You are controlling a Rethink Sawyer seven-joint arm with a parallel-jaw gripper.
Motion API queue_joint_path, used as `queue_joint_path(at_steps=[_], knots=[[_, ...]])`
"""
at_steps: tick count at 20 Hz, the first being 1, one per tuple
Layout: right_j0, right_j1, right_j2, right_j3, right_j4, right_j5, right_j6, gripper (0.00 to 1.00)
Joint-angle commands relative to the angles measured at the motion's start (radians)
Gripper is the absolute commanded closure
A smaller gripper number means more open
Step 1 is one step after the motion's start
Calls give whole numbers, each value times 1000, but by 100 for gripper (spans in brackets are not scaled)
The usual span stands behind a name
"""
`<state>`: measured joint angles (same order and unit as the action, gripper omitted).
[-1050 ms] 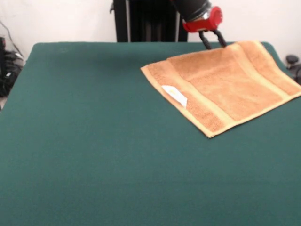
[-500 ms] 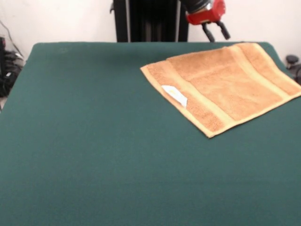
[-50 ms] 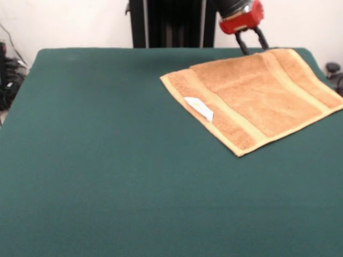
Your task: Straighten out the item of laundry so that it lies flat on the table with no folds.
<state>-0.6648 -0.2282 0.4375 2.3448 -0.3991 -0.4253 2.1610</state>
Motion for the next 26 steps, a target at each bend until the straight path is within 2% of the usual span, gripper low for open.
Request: queue_joint_path(at_steps=[1, 10, 15, 16, 26], knots=[[115, 119, -91, -263, -54, -183, 80, 0], [122, 164, -110, -324, -110, -184, 102, 0], [132, 146, -118, -316, -88, -144, 106, 0], [131, 144, -118, -315, -86, -140, 108, 100], [165, 124, -142, -303, -48, -158, 120, 100]])
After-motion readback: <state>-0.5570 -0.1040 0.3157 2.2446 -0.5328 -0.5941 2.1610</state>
